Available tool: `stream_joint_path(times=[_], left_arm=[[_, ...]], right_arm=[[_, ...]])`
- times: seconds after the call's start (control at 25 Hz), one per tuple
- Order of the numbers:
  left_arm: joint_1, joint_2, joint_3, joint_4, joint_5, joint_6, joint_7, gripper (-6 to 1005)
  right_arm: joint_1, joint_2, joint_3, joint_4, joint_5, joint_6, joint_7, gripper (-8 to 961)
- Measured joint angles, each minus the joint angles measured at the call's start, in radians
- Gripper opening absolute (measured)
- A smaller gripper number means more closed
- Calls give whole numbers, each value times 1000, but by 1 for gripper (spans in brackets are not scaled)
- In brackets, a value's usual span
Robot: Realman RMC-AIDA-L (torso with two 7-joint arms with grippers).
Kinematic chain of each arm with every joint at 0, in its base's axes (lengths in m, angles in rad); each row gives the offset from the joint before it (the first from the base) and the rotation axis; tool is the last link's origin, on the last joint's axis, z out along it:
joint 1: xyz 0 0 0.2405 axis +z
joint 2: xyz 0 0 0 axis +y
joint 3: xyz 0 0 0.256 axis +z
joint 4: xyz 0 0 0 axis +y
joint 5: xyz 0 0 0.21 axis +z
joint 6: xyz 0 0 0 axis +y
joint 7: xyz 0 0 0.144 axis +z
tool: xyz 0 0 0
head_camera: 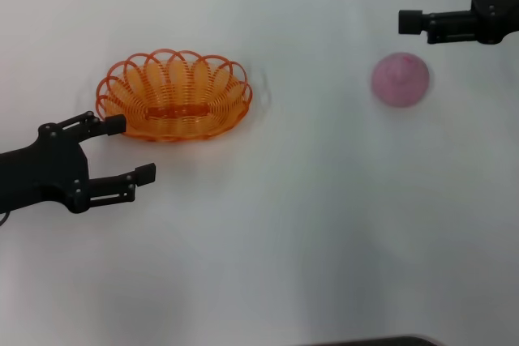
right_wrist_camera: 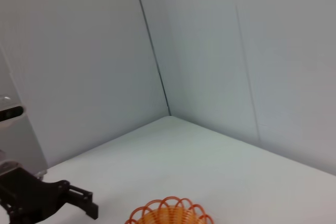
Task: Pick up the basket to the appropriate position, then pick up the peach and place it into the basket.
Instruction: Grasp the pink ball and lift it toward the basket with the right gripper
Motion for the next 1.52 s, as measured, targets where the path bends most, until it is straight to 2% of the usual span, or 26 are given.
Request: stream_joint_path(times=[0.44,0.68,0.96,1.16,1.52], left_arm=[[-3,-1,4,-3,0,-1,-6,887],[-6,-1,4,-12,0,-4,-6,887],[-8,-1,8,-13,0,-6,-7,887],[-9,-1,8,-20,0,-7,-8,888],[-9,-1,20,-32,10,-9,-8,888]], right_arm=[[-2,-3,28,-15,0,7,7,893],[20,-17,21,-39,-40,17,64,892],[107,-20,8,-119,-217,25,174,891],[193,-5,-34,-169,-426,31,280,891],[281,20,-143,-189,-652,33,376,890]])
